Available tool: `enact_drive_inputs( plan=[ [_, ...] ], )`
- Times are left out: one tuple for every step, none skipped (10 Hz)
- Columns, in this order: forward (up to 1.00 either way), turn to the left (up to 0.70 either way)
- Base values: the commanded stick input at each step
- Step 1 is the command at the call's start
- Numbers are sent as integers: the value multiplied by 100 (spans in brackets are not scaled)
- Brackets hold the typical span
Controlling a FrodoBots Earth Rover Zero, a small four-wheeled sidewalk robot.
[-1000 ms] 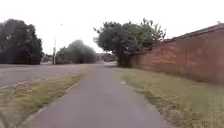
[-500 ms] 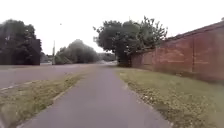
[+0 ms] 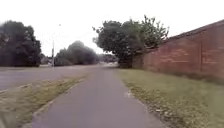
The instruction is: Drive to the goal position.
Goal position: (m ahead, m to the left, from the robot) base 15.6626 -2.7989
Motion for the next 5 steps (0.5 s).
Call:
enact_drive_inputs(
  plan=[
    [100,0],
    [100,0],
    [100,0],
    [100,0],
    [100,0]
  ],
)
